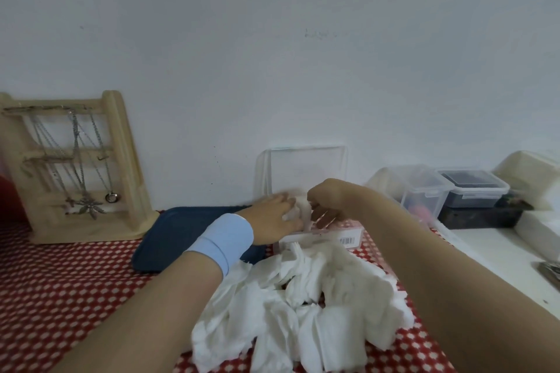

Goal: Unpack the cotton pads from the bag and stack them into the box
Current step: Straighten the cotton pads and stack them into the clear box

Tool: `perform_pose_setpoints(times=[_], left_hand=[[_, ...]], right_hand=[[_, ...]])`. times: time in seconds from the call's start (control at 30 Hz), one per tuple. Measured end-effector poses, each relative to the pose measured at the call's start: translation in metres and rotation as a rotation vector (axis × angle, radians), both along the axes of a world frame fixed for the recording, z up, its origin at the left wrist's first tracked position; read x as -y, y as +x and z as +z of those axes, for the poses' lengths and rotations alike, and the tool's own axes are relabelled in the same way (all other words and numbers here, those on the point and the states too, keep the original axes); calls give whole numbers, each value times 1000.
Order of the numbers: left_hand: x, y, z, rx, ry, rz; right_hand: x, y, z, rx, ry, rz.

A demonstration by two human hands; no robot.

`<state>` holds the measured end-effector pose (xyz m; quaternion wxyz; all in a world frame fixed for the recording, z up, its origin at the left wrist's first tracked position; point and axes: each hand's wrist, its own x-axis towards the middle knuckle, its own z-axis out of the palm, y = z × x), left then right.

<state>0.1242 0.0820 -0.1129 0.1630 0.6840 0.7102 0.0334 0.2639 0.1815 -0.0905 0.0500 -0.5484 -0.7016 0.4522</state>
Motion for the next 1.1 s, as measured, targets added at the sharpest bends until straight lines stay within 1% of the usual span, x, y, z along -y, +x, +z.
perform_pose_setpoints(times=[0.1, 0.23, 0.37, 0.5, 0.57, 0.63, 0.73, 0.77, 0.8, 0.83, 0.87, 0.9, 0.97, 1.03, 1.1], left_hand=[[2, 4, 1, 39, -11, 34], [2, 7, -9, 51, 18, -1], [1, 9, -9, 78, -9, 44], [1, 6, -5, 125, 25, 39], [8, 4, 1, 146, 83, 51], [23, 4, 11, 179, 152, 76], [47, 2, 23, 246, 286, 114], [56, 0, 25, 293, 299, 130], [65, -1, 26, 336, 281, 153], [73, -3, 25, 359, 246, 176], [81, -5, 23, 358, 207, 185], [89, -8, 21, 336, 166, 192], [103, -14, 17, 307, 110, 214], [112, -20, 11, 352, 89, 246], [118, -24, 7, 416, 87, 260]], right_hand=[[2, -4, -2, -18, 5, -60], [12, -11, -6, -16, -1, 29], [9, -13, -5, -16, 27, -44], [20, -10, -7, -47, 61, 62], [22, -5, -5, -9, 131, 127], [23, 2, 2, 31, 271, 130], [38, 16, 14, -84, 500, 97], [52, 21, 19, -125, 557, 121], [66, 25, 22, -165, 590, 191], [80, 28, 24, -182, 594, 312], [94, 30, 27, -152, 575, 453], [106, 30, 26, -76, 547, 582], [122, 24, 19, 104, 554, 752], [128, 15, 8, 211, 648, 772], [130, 7, -1, 194, 739, 716]])
